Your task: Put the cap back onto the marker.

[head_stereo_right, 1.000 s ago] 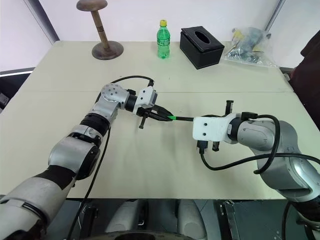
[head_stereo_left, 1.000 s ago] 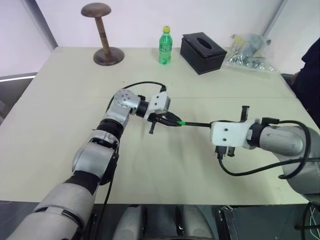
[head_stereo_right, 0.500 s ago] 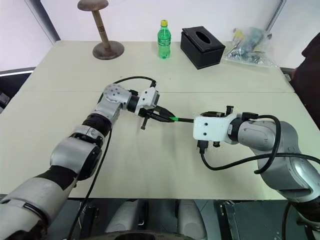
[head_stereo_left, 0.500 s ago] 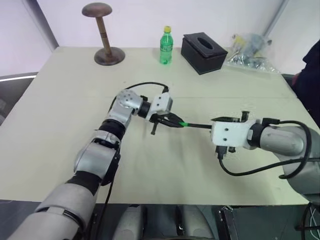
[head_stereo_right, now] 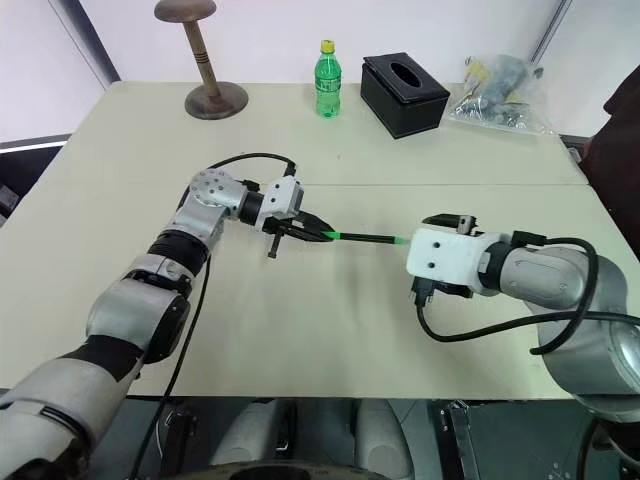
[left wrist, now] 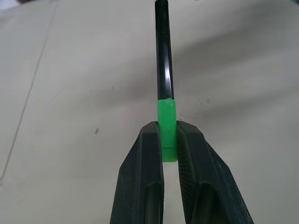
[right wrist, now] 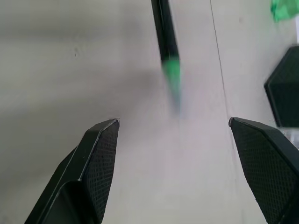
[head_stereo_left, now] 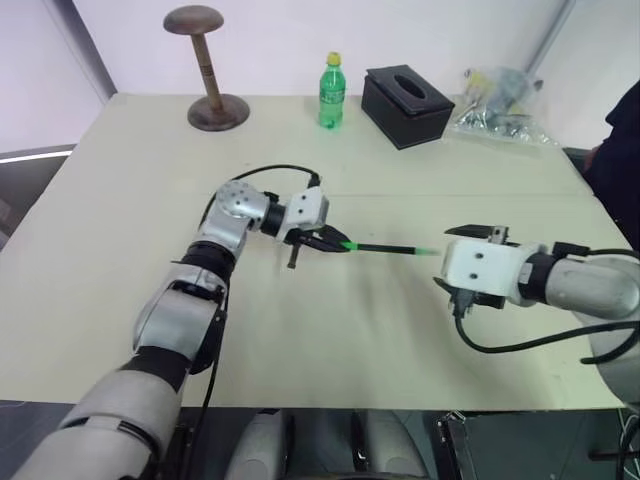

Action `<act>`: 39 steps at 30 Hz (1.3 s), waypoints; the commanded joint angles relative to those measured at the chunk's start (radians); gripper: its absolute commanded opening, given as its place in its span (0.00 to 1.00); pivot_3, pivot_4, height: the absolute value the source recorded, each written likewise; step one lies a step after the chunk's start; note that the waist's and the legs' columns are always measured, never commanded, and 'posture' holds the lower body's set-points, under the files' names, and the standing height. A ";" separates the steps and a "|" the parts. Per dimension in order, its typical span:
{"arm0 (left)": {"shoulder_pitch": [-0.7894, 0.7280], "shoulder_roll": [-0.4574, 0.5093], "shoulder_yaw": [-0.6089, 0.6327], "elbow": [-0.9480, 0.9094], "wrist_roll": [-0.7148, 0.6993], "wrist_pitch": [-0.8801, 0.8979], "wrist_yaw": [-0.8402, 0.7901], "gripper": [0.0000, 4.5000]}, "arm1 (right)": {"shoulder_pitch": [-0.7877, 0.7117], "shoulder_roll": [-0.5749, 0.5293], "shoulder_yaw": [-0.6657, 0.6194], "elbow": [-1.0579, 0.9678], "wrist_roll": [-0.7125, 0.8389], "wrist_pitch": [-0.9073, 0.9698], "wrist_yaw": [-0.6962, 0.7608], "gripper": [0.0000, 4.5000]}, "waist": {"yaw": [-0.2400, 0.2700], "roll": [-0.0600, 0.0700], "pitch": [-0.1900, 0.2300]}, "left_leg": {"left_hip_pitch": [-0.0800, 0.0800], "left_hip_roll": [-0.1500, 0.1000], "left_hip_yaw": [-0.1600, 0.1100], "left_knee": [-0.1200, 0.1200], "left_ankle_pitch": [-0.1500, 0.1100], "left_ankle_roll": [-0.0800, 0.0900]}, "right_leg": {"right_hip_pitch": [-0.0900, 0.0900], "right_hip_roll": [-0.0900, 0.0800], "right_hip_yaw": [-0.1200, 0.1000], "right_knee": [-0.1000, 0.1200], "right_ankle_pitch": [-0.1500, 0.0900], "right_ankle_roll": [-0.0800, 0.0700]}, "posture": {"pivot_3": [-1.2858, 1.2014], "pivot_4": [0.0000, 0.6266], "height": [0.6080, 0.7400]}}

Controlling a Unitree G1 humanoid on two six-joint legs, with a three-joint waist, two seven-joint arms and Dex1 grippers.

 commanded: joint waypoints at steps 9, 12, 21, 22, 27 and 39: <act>0.428 0.189 0.068 -0.737 -0.056 0.408 0.251 0.00 | 0.091 0.021 -0.087 -0.021 0.008 -0.013 -0.080 0.85 | 0.000 0.000 0.000 | 0.001 0.001 0.000 0.000 0.000 0.000 | 0.000 -0.001 0.001 0.001 0.000 0.000 | 0.52 0.24 1.00; 0.552 0.197 0.113 -0.947 -0.065 0.580 0.374 0.00 | 0.087 0.030 -0.066 -0.011 0.011 -0.028 -0.093 0.85 | 0.004 0.000 0.000 | 0.001 0.001 0.000 0.000 0.000 0.000 | 0.000 -0.001 0.001 0.001 0.000 0.000 | 0.52 0.24 1.00; 0.787 0.156 0.225 -1.341 -0.117 1.056 0.678 0.00 | 0.025 0.046 0.019 0.044 0.009 -0.076 -0.112 0.85 | 0.001 0.001 0.000 | 0.002 0.001 0.000 0.000 0.000 0.000 | 0.001 -0.001 0.001 0.001 0.000 0.000 | 0.52 0.24 1.00; 0.799 0.163 0.226 -1.355 -0.125 1.084 0.685 0.00 | 0.021 0.045 0.023 0.048 0.010 -0.080 -0.112 0.85 | 0.001 0.001 0.000 | 0.002 0.001 0.000 0.000 0.000 0.000 | 0.001 -0.001 0.001 0.001 0.000 0.000 | 0.52 0.24 1.00; 0.859 0.210 0.229 -1.416 -0.158 1.186 0.714 0.00 | 0.008 0.043 0.037 0.065 0.013 -0.098 -0.108 0.85 | 0.001 0.001 0.000 | 0.002 0.001 0.000 0.000 0.000 0.000 | 0.001 -0.001 0.001 0.001 0.000 0.000 | 0.52 0.24 1.00; 0.914 0.283 0.213 -1.446 -0.237 1.243 0.745 0.38 | -0.010 0.056 0.065 0.084 0.009 -0.117 -0.118 0.86 | 0.002 0.001 0.000 | 0.002 0.001 0.000 -0.001 0.000 -0.001 | 0.001 -0.003 0.001 0.000 0.000 0.000 | 0.52 0.24 1.00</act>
